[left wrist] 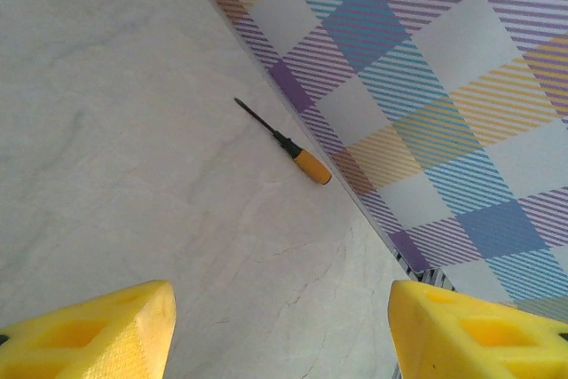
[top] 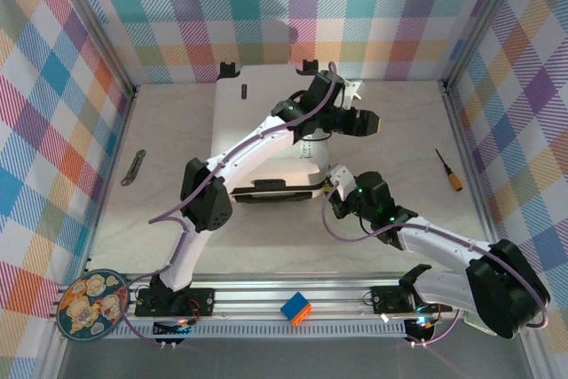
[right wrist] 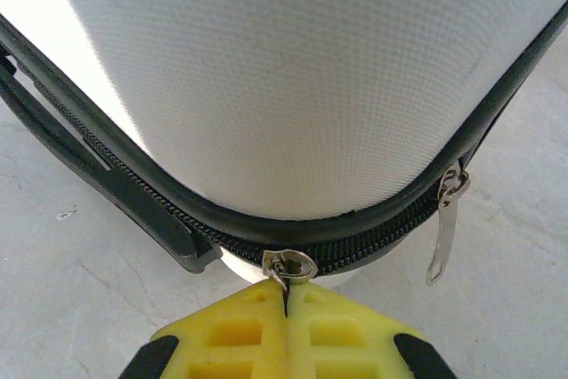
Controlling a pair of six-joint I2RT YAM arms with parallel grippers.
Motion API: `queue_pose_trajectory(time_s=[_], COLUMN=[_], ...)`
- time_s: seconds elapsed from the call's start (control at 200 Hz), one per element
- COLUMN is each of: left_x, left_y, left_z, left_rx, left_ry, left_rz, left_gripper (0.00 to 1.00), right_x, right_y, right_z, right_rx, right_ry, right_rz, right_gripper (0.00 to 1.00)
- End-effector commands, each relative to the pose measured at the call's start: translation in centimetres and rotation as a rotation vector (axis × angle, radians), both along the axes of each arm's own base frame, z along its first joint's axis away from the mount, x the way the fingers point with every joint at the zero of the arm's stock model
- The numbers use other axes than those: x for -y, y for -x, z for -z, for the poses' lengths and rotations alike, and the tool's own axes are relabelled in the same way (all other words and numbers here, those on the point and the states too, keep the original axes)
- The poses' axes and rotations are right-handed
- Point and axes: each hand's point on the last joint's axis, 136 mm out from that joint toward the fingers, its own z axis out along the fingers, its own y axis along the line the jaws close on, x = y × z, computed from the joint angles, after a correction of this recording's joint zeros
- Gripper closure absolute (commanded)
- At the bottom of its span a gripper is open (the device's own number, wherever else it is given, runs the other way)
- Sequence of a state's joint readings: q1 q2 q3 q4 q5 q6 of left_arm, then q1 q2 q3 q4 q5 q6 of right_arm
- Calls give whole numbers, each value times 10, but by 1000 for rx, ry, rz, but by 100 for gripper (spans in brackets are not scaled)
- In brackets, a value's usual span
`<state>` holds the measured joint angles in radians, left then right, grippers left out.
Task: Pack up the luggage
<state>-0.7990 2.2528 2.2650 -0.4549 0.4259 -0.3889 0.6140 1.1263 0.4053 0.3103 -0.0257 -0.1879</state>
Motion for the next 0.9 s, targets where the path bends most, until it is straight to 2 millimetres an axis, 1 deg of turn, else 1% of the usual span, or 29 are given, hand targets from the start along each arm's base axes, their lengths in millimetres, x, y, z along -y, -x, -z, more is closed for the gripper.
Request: queue_pose_trajectory(time_s=[0.0, 0.115, 0.245, 0.375, 0.47, 0.58, 0.695, 0.8, 0.895], left_x=[4, 1, -6, -16, -24, -32, -37, -45, -50], left_y=[4, 1, 1, 5, 8, 10, 11, 11, 11], left_z=[15, 33, 48, 66, 75, 80, 85, 85, 84], left_rx=[-56, -83, -101, -119, -123, -128, -164, -160, -155], left_ry=[-36, -76, -110, -158, -181, -194, -173, -181, -182], left_rz=[-7, -36, -66, -83, -93, -96, -89, -99, -105], left_gripper=[35, 36, 37, 37, 38, 38, 38, 39, 39], right_x=[-20, -19, -16, -8, -1, 9, 12, 20, 25], right_y=[-4, -3, -3, -7, -11, -20, -28, -39, -46], right_z=[-74, -76, -78, -78, -76, -73, -69, -66, -68], right_rx=[203, 212, 225, 234, 235, 227, 216, 219, 236], right_ry=[-169, -176, -169, -152, -139, -113, -90, -64, -53], right_rz=[-62, -65, -51, -7, 40, 117, 160, 229, 271], right_gripper=[100, 100, 100, 100, 100, 100, 100, 100, 100])
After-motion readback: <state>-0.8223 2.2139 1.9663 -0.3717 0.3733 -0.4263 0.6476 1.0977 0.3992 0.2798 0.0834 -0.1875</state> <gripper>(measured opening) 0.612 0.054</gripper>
